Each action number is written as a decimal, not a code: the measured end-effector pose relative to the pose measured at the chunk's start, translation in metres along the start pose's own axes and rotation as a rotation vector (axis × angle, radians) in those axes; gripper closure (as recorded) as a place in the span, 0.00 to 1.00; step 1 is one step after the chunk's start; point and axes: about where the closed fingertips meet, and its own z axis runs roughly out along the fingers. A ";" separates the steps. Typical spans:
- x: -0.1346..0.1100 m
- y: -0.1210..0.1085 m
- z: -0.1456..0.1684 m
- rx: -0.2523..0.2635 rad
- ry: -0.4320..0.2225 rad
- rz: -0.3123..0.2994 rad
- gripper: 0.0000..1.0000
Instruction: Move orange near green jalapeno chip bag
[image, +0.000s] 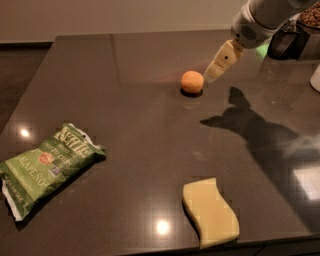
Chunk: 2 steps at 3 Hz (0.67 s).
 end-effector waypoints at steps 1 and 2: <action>-0.009 -0.020 0.029 -0.004 -0.036 0.058 0.00; -0.021 -0.022 0.059 -0.033 -0.060 0.072 0.00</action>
Offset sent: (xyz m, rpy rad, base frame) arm 0.0779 0.0342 -0.0508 0.1390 0.0144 -0.0196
